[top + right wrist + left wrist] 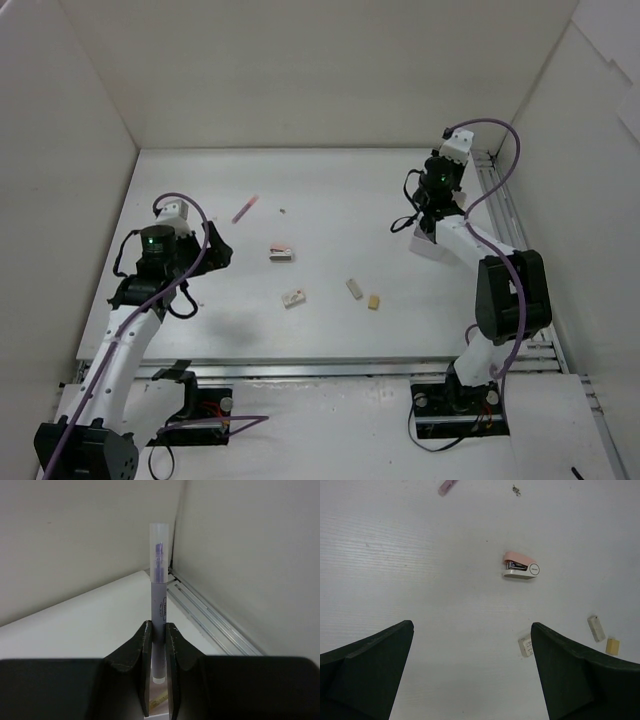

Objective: Sort the stationery into containers
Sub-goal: Place the pen in the storage box.

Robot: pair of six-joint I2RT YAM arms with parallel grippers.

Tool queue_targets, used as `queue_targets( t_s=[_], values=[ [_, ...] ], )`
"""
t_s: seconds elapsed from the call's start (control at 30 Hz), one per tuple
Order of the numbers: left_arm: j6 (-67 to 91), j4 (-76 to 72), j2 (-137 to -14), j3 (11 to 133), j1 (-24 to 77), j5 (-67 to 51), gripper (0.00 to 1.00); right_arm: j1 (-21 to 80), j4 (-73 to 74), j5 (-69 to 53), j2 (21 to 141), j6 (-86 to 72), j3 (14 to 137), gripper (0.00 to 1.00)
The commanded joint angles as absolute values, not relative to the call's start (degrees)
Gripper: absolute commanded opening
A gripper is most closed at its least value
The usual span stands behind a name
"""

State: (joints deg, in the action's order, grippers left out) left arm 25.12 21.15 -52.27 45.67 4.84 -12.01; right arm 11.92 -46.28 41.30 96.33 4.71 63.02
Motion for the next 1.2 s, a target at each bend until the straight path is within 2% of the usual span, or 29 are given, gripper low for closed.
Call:
queue_targets(
  t_s=[0.0, 0.47, 0.8, 1.03, 1.13, 1.17],
  values=[
    [26.5, 19.4, -50.5, 45.1, 5.1, -10.8, 1.00, 10.9, -55.5, 46.4, 96.2, 3.3, 62.3, 0.00],
    [27.2, 21.4, -48.3, 43.9, 5.1, -9.4, 1.00, 7.9, -56.5, 44.4, 106.4, 0.3, 63.4, 0.00],
    [26.8, 20.5, -48.3, 43.5, 5.1, -9.8, 1.00, 8.1, -56.5, 44.6, 107.1, -5.1, 60.6, 0.00],
    [26.7, 20.7, -47.7, 43.4, 5.1, -9.8, 1.00, 9.8, -56.4, 46.7, 105.7, -6.6, 58.4, 0.14],
    [26.5, 20.7, -47.2, 43.3, 5.1, -9.8, 1.00, 10.7, -56.5, 48.2, 105.4, -6.4, 58.3, 0.28],
    [26.5, 20.8, -47.0, 43.3, 5.1, -9.8, 1.00, 11.1, -56.5, 48.5, 105.0, -6.2, 58.0, 0.29]
  ],
)
